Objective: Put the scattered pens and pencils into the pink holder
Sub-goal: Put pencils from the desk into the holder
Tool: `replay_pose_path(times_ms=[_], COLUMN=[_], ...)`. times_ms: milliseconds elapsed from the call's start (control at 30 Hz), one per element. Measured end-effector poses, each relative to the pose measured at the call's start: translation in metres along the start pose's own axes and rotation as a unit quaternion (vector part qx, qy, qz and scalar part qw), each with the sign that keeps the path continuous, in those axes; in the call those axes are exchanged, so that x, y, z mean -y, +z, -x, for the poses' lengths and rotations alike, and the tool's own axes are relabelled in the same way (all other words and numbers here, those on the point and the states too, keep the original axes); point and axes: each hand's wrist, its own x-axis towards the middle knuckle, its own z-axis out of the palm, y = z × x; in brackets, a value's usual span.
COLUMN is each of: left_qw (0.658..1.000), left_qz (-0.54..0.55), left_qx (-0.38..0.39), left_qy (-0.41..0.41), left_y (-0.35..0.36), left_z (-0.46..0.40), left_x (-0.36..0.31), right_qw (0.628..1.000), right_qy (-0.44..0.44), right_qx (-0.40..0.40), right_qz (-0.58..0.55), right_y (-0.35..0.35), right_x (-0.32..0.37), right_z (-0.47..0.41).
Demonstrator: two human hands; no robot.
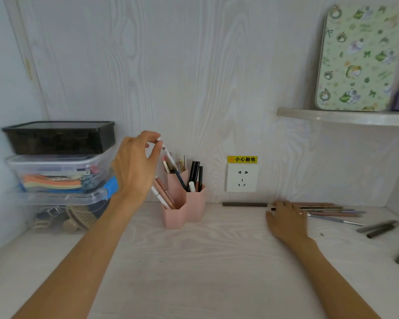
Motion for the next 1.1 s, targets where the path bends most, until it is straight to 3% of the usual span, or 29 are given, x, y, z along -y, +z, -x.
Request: replay_pose_path(times_ms=[100,167,233,367,433,500,600,733,900,1100], left_qw=[0.994,0.983,0.982,0.984,0.951,0.920,0.915,0.918,0.910,0.930], left_qz=[-0.041,-0.076,-0.067,0.059,0.079,0.069,0.082,0.101,0.133,0.142], left_qx=[0.098,0.167,0.173,0.080,0.153,0.252,0.294,0.304,0.323,0.247], left_qy=[0.005,0.023,0.021,-0.145,-0.255,-0.293,-0.264,-0.234,-0.224,-0.232], left_y=[0.015,0.023,0.027,0.029,0.037,0.044,0.050,0.051,0.052,0.045], left_z=[0.010,0.021,0.035,0.071,0.086,0.098,0.108,0.109,0.116,0.130], left_x=[0.006,0.012,0.017,0.031,0.040,0.044,0.040,0.027,0.003,0.000], right_qw=[0.995,0.989,0.987,0.986,0.984,0.981,0.963,0.893,0.882,0.892], right_qy=[-0.079,-0.138,-0.154,-0.164,-0.174,-0.181,-0.168,-0.124,-0.125,-0.131], right_qx=[-0.051,-0.011,0.043,0.024,-0.006,-0.012,0.001,-0.009,0.000,-0.068], right_qz=[-0.044,-0.055,-0.033,-0.015,-0.038,-0.070,-0.209,-0.432,-0.453,-0.428], right_y=[-0.001,0.004,0.010,0.009,0.006,0.003,-0.009,-0.042,-0.072,-0.086], right_x=[0.007,0.012,0.015,0.017,0.017,0.018,0.024,0.037,0.046,0.067], right_z=[0.001,0.003,0.006,0.002,0.001,0.003,0.007,0.014,0.021,0.004])
